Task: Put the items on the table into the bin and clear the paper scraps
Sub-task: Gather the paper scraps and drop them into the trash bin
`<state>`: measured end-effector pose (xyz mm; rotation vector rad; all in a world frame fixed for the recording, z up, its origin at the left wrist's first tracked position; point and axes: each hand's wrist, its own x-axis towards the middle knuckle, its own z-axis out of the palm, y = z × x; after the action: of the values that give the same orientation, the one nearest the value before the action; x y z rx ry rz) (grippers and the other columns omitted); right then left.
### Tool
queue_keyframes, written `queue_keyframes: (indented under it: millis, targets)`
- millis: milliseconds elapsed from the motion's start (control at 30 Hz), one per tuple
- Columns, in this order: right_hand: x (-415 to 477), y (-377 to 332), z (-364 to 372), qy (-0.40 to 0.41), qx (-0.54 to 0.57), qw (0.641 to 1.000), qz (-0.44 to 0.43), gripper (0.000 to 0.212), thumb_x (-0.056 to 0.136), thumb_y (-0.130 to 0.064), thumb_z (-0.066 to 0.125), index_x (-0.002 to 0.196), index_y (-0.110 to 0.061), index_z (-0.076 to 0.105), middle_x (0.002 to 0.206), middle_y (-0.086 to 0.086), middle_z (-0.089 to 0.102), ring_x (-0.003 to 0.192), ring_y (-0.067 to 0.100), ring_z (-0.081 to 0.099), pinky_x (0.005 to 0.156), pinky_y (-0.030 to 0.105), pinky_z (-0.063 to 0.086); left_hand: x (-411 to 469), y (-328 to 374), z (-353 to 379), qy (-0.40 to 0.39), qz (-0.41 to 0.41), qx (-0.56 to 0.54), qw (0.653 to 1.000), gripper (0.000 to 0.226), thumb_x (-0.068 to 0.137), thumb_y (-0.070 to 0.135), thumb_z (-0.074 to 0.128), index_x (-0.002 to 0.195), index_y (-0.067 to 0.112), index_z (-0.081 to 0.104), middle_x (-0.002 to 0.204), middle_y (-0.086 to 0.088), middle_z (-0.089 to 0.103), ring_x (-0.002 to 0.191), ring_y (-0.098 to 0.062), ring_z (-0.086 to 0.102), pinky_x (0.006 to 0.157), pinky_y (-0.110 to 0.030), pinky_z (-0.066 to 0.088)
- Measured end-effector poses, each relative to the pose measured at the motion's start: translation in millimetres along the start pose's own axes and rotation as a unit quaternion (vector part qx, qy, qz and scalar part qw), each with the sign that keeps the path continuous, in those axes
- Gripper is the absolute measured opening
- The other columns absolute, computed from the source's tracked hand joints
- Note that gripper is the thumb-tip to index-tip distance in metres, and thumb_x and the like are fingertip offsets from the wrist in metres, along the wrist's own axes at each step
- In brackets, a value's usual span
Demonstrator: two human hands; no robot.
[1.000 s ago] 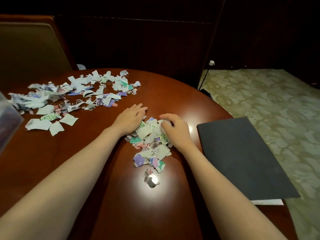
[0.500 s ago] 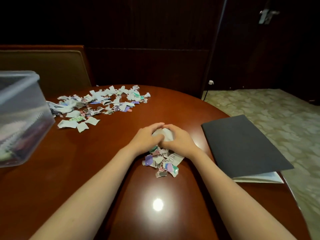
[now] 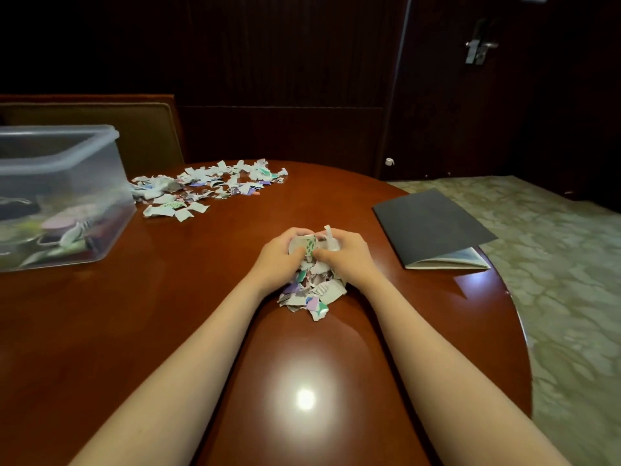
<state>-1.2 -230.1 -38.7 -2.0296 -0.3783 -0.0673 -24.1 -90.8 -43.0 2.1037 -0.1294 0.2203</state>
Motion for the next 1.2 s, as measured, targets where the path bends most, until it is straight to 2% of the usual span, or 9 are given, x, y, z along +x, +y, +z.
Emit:
queue_keyframes:
  millis: [100, 200, 433, 567, 633, 700, 800, 967, 1200]
  targets:
    - [-15, -3, 1, 0.074, 0.114, 0.99, 0.029, 0.019, 0.083, -0.004, 0.06, 0.09, -0.02, 0.068, 0.092, -0.003, 0.063, 0.086, 0.012, 0.055, 0.077, 0.026, 0.044, -15, 4, 0, 0.033, -0.01, -0.016, 0.999, 0.026, 0.096, 0.008, 0.036, 0.107, 0.027, 0.051, 0.094, 0.003, 0.061, 0.079, -0.015, 0.054, 0.066, -0.027, 0.042]
    - [-30, -10, -1, 0.137, 0.189, 0.971, 0.054, 0.021, 0.088, -0.004, 0.054, 0.094, -0.018, 0.067, 0.086, -0.008, 0.06, 0.077, 0.006, 0.051, 0.067, 0.017, 0.041, -25, 12, -3, 0.088, -0.028, -0.062, 0.994, 0.023, 0.099, 0.008, 0.031, 0.105, 0.022, 0.049, 0.088, 0.009, 0.055, 0.074, -0.008, 0.051, 0.061, -0.019, 0.04]
    - [-52, -23, -3, 0.191, 0.166, 0.967, 0.036, 0.019, 0.092, -0.01, 0.049, 0.097, -0.019, 0.066, 0.081, -0.017, 0.055, 0.08, 0.003, 0.051, 0.073, 0.02, 0.041, -43, 36, -20, 0.227, -0.097, -0.253, 0.936, 0.04, 0.094, 0.0, 0.022, 0.076, 0.021, 0.05, 0.07, -0.003, 0.045, 0.057, -0.014, 0.042, 0.05, -0.025, 0.036]
    - [-60, -22, 2, 0.159, 0.011, 0.987, 0.017, 0.019, 0.089, -0.029, 0.055, 0.103, -0.019, 0.066, 0.098, -0.005, 0.059, 0.103, 0.018, 0.053, 0.084, 0.03, 0.039, -54, 43, -22, 0.212, -0.101, -0.255, 0.938, 0.028, 0.094, 0.013, 0.032, 0.072, 0.02, 0.048, 0.068, 0.0, 0.039, 0.058, -0.012, 0.038, 0.051, -0.024, 0.036]
    - [-66, -20, 4, 0.12, -0.124, 0.985, 0.022, 0.042, 0.086, -0.05, 0.055, 0.118, -0.024, 0.059, 0.124, 0.0, 0.052, 0.121, 0.021, 0.044, 0.097, 0.038, 0.033, -59, 40, -20, 0.204, -0.103, -0.237, 0.944, 0.025, 0.093, 0.022, 0.039, 0.069, 0.02, 0.044, 0.068, 0.002, 0.037, 0.062, -0.012, 0.035, 0.056, -0.025, 0.033]
    - [-73, -23, 5, 0.058, -0.153, 0.986, 0.036, 0.062, 0.082, -0.062, 0.052, 0.135, -0.03, 0.043, 0.145, 0.002, 0.036, 0.136, 0.023, 0.029, 0.109, 0.045, 0.022, -63, 36, -17, 0.194, -0.105, -0.203, 0.954, 0.025, 0.094, 0.026, 0.044, 0.07, 0.02, 0.043, 0.068, 0.003, 0.037, 0.062, -0.01, 0.034, 0.057, -0.025, 0.031]
    - [-79, -22, 12, -0.04, -0.263, 0.964, 0.025, 0.079, 0.08, -0.067, 0.049, 0.146, -0.031, 0.024, 0.155, 0.006, 0.02, 0.144, 0.026, 0.015, 0.114, 0.048, 0.013, -67, 32, -15, 0.199, -0.123, -0.169, 0.957, 0.024, 0.089, 0.014, 0.05, 0.067, 0.018, 0.042, 0.064, 0.001, 0.038, 0.058, -0.013, 0.034, 0.053, -0.026, 0.03]
    - [-77, -19, 18, -0.023, -0.366, 0.929, -0.039, 0.041, 0.097, -0.039, 0.04, 0.13, -0.017, 0.047, 0.132, 0.01, 0.044, 0.12, 0.03, 0.04, 0.096, 0.037, 0.032, -68, 27, -17, 0.191, -0.131, -0.115, 0.966, 0.029, 0.087, 0.001, 0.044, 0.069, 0.024, 0.043, 0.071, 0.002, 0.043, 0.063, -0.016, 0.039, 0.055, -0.025, 0.033]
    - [-66, -18, 20, 0.05, -0.235, 0.969, -0.065, 0.03, 0.101, -0.023, 0.033, 0.109, -0.003, 0.053, 0.109, 0.018, 0.056, 0.101, 0.031, 0.048, 0.068, 0.027, 0.023, -67, 38, -11, 0.128, -0.127, -0.048, 0.982, 0.019, 0.1, 0.014, 0.029, 0.103, 0.02, 0.047, 0.101, 0.002, 0.048, 0.069, -0.008, 0.044, 0.059, -0.02, 0.039]
